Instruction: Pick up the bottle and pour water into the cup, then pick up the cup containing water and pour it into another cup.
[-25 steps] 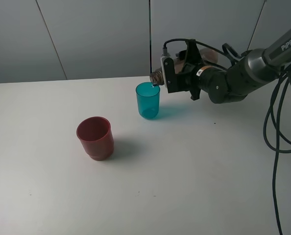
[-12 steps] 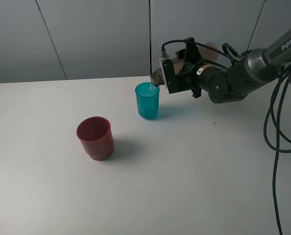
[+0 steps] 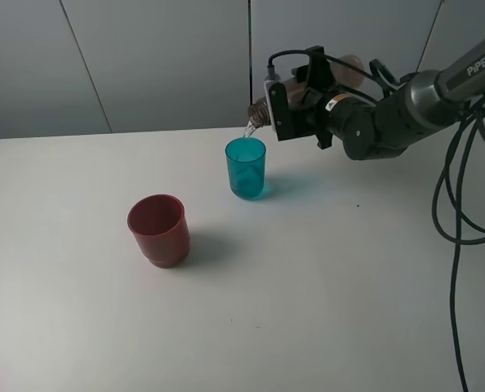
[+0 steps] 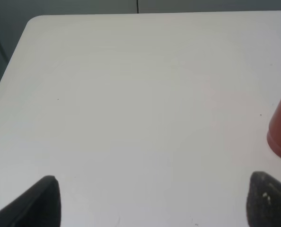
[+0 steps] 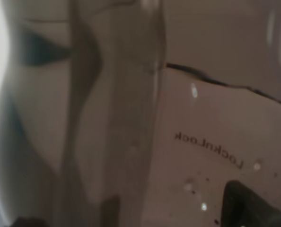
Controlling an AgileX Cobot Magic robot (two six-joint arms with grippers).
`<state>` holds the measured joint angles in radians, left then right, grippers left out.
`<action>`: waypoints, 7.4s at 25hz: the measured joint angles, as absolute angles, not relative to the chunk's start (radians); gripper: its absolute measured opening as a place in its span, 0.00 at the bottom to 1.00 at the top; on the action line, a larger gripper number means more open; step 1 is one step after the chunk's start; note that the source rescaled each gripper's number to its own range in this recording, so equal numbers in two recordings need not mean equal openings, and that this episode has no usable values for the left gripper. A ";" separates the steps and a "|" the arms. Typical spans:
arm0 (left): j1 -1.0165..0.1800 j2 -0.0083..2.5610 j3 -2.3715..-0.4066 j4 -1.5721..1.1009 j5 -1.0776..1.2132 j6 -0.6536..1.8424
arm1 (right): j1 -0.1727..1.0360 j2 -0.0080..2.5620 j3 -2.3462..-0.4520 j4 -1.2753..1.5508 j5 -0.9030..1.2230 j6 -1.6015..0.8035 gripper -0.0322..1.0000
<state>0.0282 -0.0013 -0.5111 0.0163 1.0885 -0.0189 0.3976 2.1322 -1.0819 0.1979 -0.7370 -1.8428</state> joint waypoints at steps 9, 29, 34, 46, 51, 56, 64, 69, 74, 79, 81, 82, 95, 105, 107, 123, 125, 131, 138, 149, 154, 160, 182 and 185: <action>0.028 -0.001 -0.511 0.016 1.088 -0.019 | 0.398 2.132 -1.082 0.161 -0.713 -1.892 0.04; 0.028 -0.001 -0.511 0.016 1.088 -0.019 | 0.398 2.132 -1.082 0.089 -0.764 -1.983 0.04; 0.028 -0.001 -0.511 0.016 1.088 -0.019 | 0.398 2.132 -1.082 0.057 -0.764 -1.995 0.04; 0.028 -0.001 -0.511 0.016 1.088 -0.019 | 0.398 2.132 -1.082 -0.018 -0.770 -2.001 0.04; 0.028 -0.001 -0.511 0.016 1.088 -0.019 | 0.398 2.132 -1.082 -0.030 -0.771 -2.001 0.04; 0.028 -0.001 -0.511 0.016 1.088 -0.021 | 0.398 2.132 -1.082 -0.034 -0.765 -1.929 0.04; 0.028 -0.001 -0.511 0.016 1.088 -0.022 | 0.398 2.077 -1.082 -0.034 -0.686 -1.488 0.04; 0.028 -0.001 -0.511 0.016 1.088 -0.022 | 0.398 2.021 -1.082 -0.038 -0.623 -1.078 0.04; 0.028 -0.001 -0.511 0.016 1.088 -0.022 | 0.389 1.973 -1.071 -0.058 -0.526 -0.754 0.04; 0.028 -0.001 -0.511 0.016 1.088 -0.022 | 0.306 1.935 -0.987 -0.149 -0.573 -0.296 0.04; 0.028 -0.001 -0.511 0.016 1.088 -0.022 | 0.265 1.929 -0.950 -0.179 -0.622 -0.148 0.04; 0.028 -0.001 -0.511 0.016 1.088 -0.022 | 0.247 1.928 -0.934 -0.194 -0.635 -0.085 0.04; 0.028 -0.001 -0.511 0.016 1.088 -0.022 | 0.090 2.039 -0.883 -0.229 -0.750 0.105 0.04; 0.028 -0.001 -0.511 0.016 1.088 -0.022 | 0.090 2.102 -0.893 -0.248 -0.787 0.111 0.04; 0.028 -0.001 -0.511 0.016 1.088 -0.022 | 0.090 2.104 -0.893 -0.250 -0.787 0.111 0.04; 0.028 -0.001 -0.511 0.016 1.088 -0.022 | 0.090 2.068 -0.869 -0.306 -0.754 0.154 0.99; 0.028 -0.001 -0.511 0.016 1.088 -0.022 | 0.090 2.040 -0.840 -0.306 -0.743 0.156 0.99; 0.028 -0.001 -0.511 0.016 1.088 -0.022 | 0.090 1.948 -0.732 -0.301 -0.702 0.147 0.99; 0.028 -0.001 -0.511 0.016 1.088 -0.019 | 0.090 1.832 -0.601 -0.243 -0.698 0.061 0.99; 0.028 -0.001 -0.511 0.016 1.088 -0.018 | 0.090 1.672 -0.437 -0.280 -0.640 0.107 0.99; 0.028 -0.001 -0.511 0.016 1.088 -0.018 | 0.128 1.664 -0.435 -0.485 -0.612 0.250 0.99; 0.028 -0.001 -0.511 0.016 1.088 -0.018 | 0.248 1.685 -0.435 -0.493 -0.696 0.224 1.00; 0.028 -0.001 -0.511 0.016 1.088 -0.018 | 0.486 2.053 -0.725 -0.269 -0.722 0.069 1.00; 0.028 -0.001 -0.511 0.016 1.088 -0.018 | 0.486 2.089 -0.755 -0.269 -0.720 0.069 1.00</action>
